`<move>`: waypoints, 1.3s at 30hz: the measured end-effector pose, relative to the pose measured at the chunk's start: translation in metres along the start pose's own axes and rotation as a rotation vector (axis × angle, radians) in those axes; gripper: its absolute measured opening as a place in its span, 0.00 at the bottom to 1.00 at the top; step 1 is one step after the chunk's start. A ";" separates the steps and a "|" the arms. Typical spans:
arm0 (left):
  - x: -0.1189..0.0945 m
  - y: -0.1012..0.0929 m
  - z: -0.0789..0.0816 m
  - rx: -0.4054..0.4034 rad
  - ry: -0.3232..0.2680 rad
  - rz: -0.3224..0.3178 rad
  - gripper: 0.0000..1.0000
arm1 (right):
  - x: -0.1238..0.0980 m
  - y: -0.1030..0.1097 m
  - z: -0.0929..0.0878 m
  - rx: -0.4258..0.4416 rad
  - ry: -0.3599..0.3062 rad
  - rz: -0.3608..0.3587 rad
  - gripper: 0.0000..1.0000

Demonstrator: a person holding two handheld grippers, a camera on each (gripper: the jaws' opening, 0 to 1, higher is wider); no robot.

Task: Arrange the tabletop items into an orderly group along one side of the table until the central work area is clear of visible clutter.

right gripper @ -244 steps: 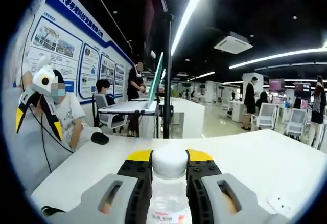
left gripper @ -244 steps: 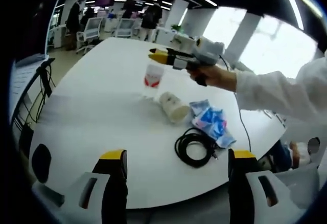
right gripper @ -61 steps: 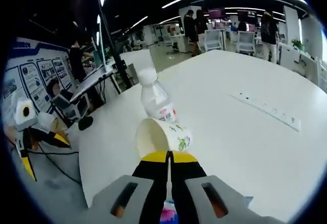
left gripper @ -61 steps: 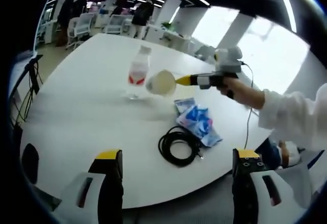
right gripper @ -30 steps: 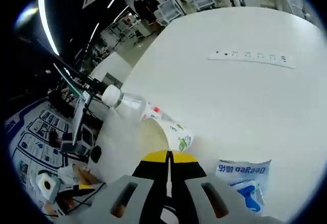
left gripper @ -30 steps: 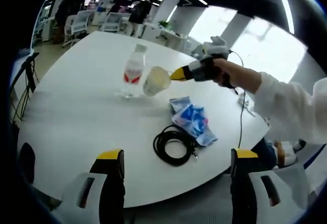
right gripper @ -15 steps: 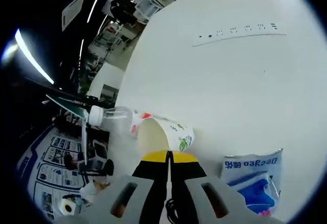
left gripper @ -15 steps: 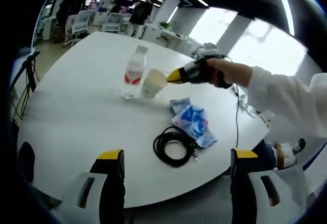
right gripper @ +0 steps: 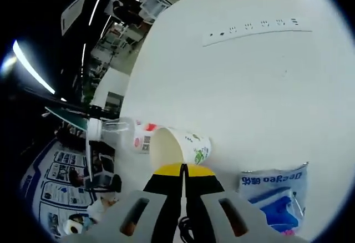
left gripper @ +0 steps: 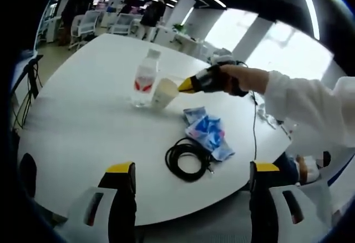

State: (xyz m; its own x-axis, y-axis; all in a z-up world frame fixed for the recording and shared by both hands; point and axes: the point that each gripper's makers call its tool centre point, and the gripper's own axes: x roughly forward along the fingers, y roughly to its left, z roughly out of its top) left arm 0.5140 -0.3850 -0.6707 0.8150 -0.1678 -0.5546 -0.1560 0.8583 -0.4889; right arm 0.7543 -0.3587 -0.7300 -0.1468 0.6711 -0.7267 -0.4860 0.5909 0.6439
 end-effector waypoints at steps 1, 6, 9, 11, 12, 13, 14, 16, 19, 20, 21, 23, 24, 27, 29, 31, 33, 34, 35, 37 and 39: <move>0.000 0.000 0.000 -0.002 -0.002 0.000 0.81 | 0.003 -0.004 0.004 0.003 0.004 -0.001 0.00; 0.000 0.000 0.000 -0.012 0.001 -0.005 0.81 | 0.002 -0.002 0.000 0.032 0.004 0.003 0.00; 0.000 -0.001 -0.001 -0.010 0.002 -0.009 0.81 | 0.003 -0.003 0.005 0.024 0.007 -0.004 0.00; 0.001 -0.001 0.000 -0.011 0.003 -0.011 0.81 | 0.004 -0.003 0.008 0.029 0.006 -0.002 0.00; 0.001 -0.001 0.000 -0.012 0.002 -0.011 0.81 | 0.004 -0.003 0.009 0.041 0.003 0.001 0.00; 0.001 -0.001 0.000 -0.011 0.001 -0.012 0.81 | 0.004 -0.001 0.009 0.047 0.001 0.007 0.00; 0.000 -0.001 0.000 -0.009 0.001 -0.012 0.81 | 0.004 -0.001 0.010 0.048 0.000 0.007 0.00; 0.000 -0.001 0.001 -0.003 0.001 -0.011 0.81 | 0.005 -0.002 0.010 0.035 0.002 -0.007 0.00; 0.000 0.000 0.001 0.000 -0.003 -0.010 0.81 | 0.006 -0.001 0.006 0.020 0.006 -0.013 0.00; -0.001 0.000 0.002 -0.003 -0.005 -0.009 0.81 | 0.006 -0.001 0.006 0.014 0.005 -0.016 0.00; -0.001 0.000 0.002 -0.007 -0.007 -0.009 0.81 | 0.007 -0.002 0.008 0.011 0.004 -0.016 0.00; -0.001 0.001 0.003 -0.014 -0.012 -0.011 0.81 | 0.008 -0.002 0.010 -0.020 -0.012 -0.017 0.00; -0.001 0.001 0.003 -0.016 -0.012 -0.013 0.80 | 0.008 -0.002 0.012 -0.045 -0.023 -0.019 0.00; -0.001 0.000 0.003 -0.022 -0.011 -0.018 0.80 | 0.009 0.004 0.009 -0.093 -0.026 -0.019 0.04; -0.001 0.000 0.003 -0.020 -0.011 -0.019 0.80 | 0.010 0.006 0.009 -0.093 -0.029 -0.011 0.07; -0.001 0.000 0.003 -0.020 -0.011 -0.020 0.80 | 0.010 0.007 0.010 -0.103 -0.034 -0.015 0.07; -0.001 0.000 0.003 -0.022 -0.013 -0.022 0.80 | 0.010 0.008 0.010 -0.104 -0.032 -0.010 0.08; -0.001 0.000 0.003 -0.023 -0.014 -0.023 0.80 | 0.010 0.010 0.011 -0.110 -0.036 -0.008 0.09; -0.001 0.000 0.004 -0.025 -0.015 -0.024 0.80 | 0.010 0.011 0.011 -0.115 -0.039 -0.008 0.10; 0.000 -0.001 0.003 -0.027 -0.014 -0.027 0.80 | 0.011 0.012 0.011 -0.124 -0.039 -0.007 0.13; 0.000 -0.003 0.002 -0.034 -0.011 -0.036 0.80 | 0.011 0.012 0.012 -0.135 -0.042 -0.009 0.14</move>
State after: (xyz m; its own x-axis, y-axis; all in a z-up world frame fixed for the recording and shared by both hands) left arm 0.5159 -0.3862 -0.6682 0.8265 -0.1924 -0.5290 -0.1454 0.8349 -0.5309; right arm 0.7572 -0.3390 -0.7274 -0.1073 0.6860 -0.7196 -0.5987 0.5333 0.5976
